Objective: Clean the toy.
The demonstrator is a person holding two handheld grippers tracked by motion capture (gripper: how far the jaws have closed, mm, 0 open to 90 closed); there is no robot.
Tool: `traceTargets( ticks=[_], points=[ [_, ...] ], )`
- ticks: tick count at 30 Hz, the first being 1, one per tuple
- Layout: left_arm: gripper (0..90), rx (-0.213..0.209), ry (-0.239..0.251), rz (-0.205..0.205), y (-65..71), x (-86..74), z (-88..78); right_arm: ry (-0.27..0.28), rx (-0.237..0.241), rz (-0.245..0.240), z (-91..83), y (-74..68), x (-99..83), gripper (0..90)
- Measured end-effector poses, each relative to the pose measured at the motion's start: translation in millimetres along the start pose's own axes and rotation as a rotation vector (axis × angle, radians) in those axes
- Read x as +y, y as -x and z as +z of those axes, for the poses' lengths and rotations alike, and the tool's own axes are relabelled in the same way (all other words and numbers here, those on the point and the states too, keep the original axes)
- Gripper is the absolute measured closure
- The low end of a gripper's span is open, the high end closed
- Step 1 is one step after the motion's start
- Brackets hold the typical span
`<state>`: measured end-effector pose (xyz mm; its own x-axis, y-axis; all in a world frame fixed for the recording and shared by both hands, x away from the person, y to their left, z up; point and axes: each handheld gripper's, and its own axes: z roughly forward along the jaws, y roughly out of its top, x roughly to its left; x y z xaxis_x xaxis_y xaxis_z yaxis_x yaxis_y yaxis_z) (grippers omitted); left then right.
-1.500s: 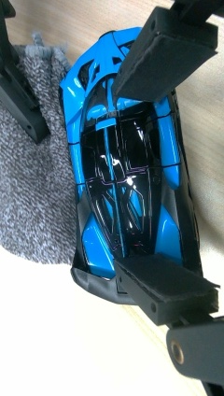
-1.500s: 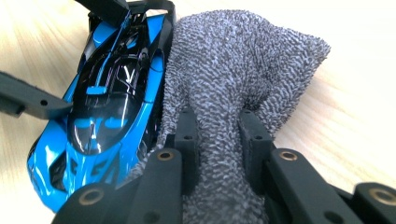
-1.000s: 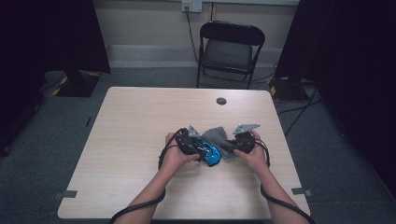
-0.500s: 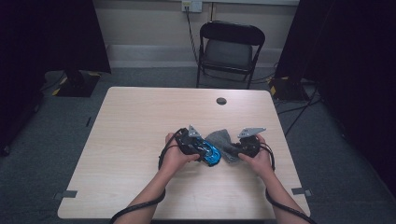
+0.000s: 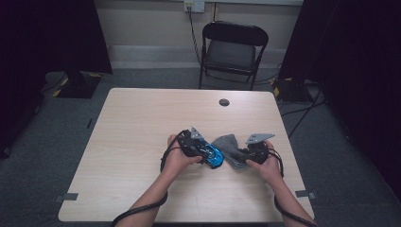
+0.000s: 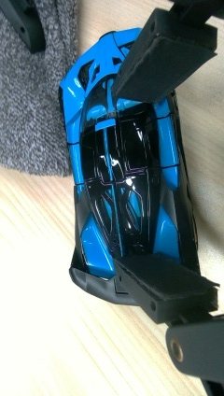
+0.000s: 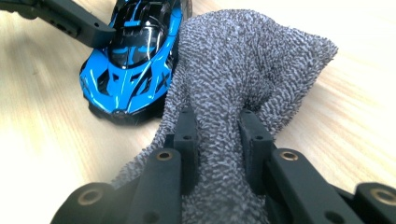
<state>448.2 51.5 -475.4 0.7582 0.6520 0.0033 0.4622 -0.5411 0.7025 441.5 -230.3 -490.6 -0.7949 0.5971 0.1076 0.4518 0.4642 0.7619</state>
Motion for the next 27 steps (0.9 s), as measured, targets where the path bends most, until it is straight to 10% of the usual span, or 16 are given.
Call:
traceTargets(
  ticks=[27],
  points=[
    [15.3, 0.001, -0.008, 0.001, 0.2, 0.6, -0.3, 0.010, 0.006, 0.003, -30.2, -14.7, -28.6, 72.4]
  ],
)
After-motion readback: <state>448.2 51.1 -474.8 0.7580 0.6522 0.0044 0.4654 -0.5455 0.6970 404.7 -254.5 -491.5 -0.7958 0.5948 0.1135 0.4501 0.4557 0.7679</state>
